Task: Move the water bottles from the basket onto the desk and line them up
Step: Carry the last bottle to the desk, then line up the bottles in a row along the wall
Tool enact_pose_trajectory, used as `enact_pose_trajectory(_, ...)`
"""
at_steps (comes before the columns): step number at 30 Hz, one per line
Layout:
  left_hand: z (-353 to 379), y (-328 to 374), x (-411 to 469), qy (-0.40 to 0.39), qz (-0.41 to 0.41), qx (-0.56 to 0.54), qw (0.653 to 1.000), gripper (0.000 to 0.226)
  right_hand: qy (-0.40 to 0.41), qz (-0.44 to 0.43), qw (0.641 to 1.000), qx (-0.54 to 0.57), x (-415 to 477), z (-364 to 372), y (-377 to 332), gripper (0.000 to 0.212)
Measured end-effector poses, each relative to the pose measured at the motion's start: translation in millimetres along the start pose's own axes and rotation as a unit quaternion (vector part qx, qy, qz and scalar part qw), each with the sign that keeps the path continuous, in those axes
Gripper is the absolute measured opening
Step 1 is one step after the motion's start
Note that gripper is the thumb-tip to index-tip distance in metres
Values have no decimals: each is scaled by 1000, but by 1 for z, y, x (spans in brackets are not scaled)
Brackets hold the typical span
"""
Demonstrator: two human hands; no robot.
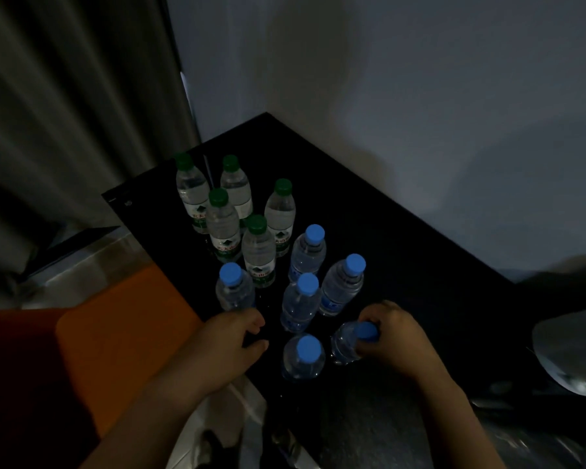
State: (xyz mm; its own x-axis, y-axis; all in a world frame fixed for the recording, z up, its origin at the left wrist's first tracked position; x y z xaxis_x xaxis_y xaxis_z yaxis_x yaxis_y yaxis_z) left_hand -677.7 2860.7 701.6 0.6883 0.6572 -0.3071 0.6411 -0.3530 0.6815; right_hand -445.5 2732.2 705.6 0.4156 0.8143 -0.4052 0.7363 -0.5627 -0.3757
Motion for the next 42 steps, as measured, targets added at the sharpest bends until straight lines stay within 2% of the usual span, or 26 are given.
enact_pose_trajectory(5, -12, 1, 11, -29, 12, -8, 999, 29, -1, 50, 999, -19, 4, -7, -7, 23)
enact_pose_trajectory(11, -45, 10, 19, -70, 87, 18, 994, 32, 43, 119, 992, 8, -12, -24, -33, 47)
enact_pose_trajectory(16, -83, 8, 22, -80, 135, 17, 987, 25, 126, 88, 988, 17, -15, -40, -84, 31)
enact_pose_trajectory(19, -110, 0, 25, -73, 156, 15, 985, 22, 156, 64, 986, 17, -14, -47, -114, 30)
enact_pose_trajectory(24, -153, -21, 32, -63, 152, 10, 986, 28, 152, 53, 987, -19, -7, -47, -159, 32)
enact_pose_trajectory(29, -185, -45, 40, -47, 148, 6, 988, 27, 160, 28, 986, -24, 6, -51, -195, 20)
enact_pose_trajectory(32, -199, -58, 46, -42, 129, -9, 991, 24, 153, 3, 988, -28, 22, -55, -213, 26)
enact_pose_trajectory(35, -213, -68, 55, -22, 106, -20, 994, 28, 158, -23, 987, -27, 44, -62, -227, 22)
enact_pose_trajectory(42, -244, -77, 92, 29, 84, 6, 996, 26, 155, -81, 983, -49, 112, -83, -246, 32)
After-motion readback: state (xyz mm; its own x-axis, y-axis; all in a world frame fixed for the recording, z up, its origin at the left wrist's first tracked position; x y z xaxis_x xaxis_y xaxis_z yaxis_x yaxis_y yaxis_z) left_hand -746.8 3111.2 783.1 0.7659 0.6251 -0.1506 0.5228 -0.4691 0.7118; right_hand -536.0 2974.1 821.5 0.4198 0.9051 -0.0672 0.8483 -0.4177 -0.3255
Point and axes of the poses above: each hand's wrist, its own x-axis towards the middle knuckle, its own z-axis out of the palm, y = z × x, the point moved 2 cm from there along x, towards the middle knuckle, and after that the axes turned 5 degrees about -x, right-handed, at the moved point
